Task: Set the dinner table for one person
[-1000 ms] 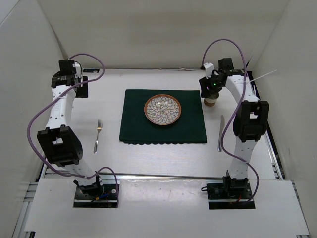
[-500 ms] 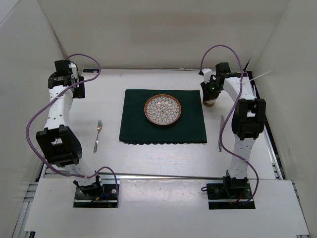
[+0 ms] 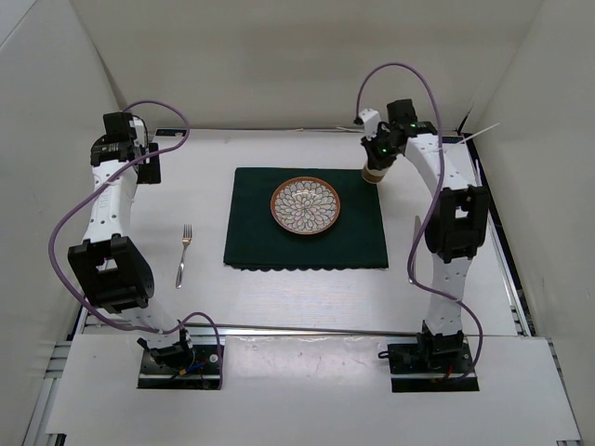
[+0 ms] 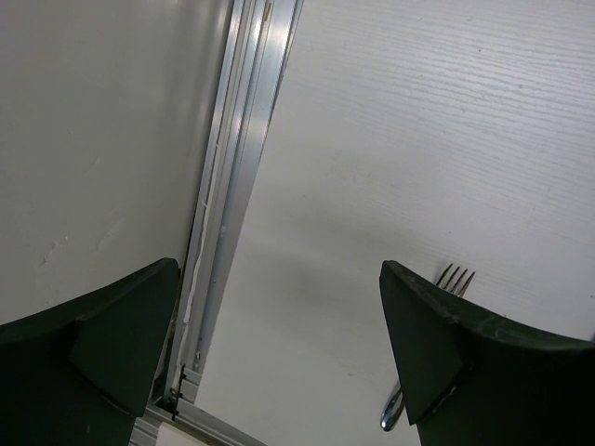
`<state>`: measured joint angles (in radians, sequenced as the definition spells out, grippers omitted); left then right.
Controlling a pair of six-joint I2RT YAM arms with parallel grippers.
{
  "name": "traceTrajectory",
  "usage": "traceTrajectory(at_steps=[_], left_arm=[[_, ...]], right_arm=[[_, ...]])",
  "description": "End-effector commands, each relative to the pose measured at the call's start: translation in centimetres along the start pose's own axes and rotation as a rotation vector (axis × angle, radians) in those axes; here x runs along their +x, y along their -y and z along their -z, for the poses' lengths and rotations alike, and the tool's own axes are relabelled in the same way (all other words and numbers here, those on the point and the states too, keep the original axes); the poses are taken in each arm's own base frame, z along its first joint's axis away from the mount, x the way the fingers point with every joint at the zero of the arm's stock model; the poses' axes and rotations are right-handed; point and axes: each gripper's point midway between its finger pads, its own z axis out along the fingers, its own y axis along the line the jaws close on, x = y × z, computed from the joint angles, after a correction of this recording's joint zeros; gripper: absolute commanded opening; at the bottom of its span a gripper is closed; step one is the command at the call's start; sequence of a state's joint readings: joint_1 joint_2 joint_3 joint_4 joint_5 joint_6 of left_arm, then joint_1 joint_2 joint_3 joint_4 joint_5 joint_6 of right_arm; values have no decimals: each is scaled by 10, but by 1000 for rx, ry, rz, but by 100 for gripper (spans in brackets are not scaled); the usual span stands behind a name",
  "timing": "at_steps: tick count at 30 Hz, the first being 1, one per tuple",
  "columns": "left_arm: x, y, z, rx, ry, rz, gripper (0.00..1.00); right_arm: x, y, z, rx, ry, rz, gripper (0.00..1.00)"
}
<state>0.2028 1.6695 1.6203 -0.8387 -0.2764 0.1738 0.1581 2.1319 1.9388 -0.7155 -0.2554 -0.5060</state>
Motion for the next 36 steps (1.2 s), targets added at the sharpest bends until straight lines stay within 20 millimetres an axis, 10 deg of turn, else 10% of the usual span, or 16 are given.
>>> traceTrajectory(at_steps=[1,7,17,32,36], left_arm=[[-8,-5,14,2,38,26,100],[-5,-4,12,3,29,24,100],[5,-13,22,5,35,46,100],[1,-12,18,26,37,52,100],[2,-7,15,46,32,68,100]], right_arm=[[-44,-27,4,-18,73,156,0],[-48,-54,-25,-50,43,270,0],[-29,-36,-61,9,-21,272,0],[-23,-42,-55,-26,-33,215,0],[-29,-49,-49,-35,-17,203,29]])
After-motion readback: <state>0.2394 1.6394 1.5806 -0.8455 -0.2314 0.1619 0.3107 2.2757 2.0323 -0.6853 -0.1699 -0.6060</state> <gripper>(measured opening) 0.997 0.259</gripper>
